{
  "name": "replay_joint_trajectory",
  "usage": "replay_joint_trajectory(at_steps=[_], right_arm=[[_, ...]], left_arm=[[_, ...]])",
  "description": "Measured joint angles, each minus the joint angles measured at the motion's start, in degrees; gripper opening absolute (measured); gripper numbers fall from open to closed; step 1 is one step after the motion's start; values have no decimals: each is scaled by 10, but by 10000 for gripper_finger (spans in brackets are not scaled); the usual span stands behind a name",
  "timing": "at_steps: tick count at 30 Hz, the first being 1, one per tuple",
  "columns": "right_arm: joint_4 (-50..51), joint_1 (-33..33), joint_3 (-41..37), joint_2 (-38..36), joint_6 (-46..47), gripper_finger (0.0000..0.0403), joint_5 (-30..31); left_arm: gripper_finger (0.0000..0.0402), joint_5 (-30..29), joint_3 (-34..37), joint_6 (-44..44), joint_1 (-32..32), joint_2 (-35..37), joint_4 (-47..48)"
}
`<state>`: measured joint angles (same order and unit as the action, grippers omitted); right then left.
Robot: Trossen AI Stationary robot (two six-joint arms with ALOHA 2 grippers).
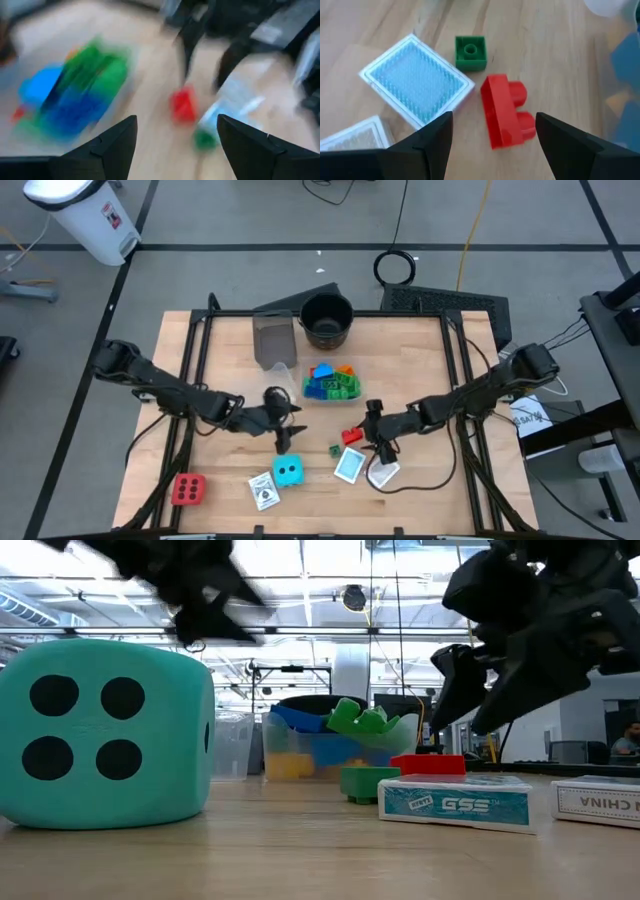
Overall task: Pick & Place Toys
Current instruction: Put the red game piece into the right transparent bin
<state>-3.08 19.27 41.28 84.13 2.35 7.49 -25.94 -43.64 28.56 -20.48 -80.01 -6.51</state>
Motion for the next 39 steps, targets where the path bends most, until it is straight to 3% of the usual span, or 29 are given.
replay_joint_trajectory(at_steps=[4,8,12,18,24,35,39], right_arm=[[-3,-3,0,7,-2,254,17],[-5,-12,0,11,-13,254,18],[-22,-30,1,29,-17,254,14],[-38,-50,1,72,-15,254,-48],[-65,-50,1,111,-19,249,-48],[-72,-49,1,107,-31,140,-46],[-73,-51,0,90,-34,140,-42]], left_arm=[[274,-5,34,38,-16,31,22],[273,-59,68,99,-36,72,89],[273,-96,93,149,-37,78,94],[274,-105,103,166,-30,77,95],[274,-106,103,160,-19,75,86],[274,-106,103,120,-3,75,56],[274,-106,103,116,-3,75,56]])
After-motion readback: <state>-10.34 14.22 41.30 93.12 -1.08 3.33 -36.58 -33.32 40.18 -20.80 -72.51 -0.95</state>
